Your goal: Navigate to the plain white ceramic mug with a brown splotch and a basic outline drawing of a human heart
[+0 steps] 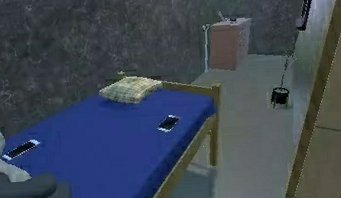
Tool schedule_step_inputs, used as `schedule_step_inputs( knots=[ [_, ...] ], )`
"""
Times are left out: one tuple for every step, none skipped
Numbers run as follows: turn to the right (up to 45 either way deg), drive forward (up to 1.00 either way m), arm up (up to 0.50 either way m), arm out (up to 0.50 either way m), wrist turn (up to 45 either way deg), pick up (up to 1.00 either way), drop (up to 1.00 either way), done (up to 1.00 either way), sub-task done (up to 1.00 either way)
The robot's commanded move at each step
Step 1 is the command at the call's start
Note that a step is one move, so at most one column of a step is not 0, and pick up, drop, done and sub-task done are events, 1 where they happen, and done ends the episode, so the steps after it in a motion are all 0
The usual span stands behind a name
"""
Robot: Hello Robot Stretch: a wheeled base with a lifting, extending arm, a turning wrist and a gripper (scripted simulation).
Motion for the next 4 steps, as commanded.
schedule_step_inputs(
  knots=[
    [18.0,0.0,0.0,0.0,0.0,0.0,0.0,0.0,0.0],
    [3.0,0.0,0.0,0.0,0.0,0.0,0.0,0.0,0.0],
    [0.0,1.0,0.0,0.0,0.0,0.0,0.0,0.0,0.0],
    [0.0,0.8,0.0,0.0,0.0,0.0,0.0,0.0,0.0]
  ],
)
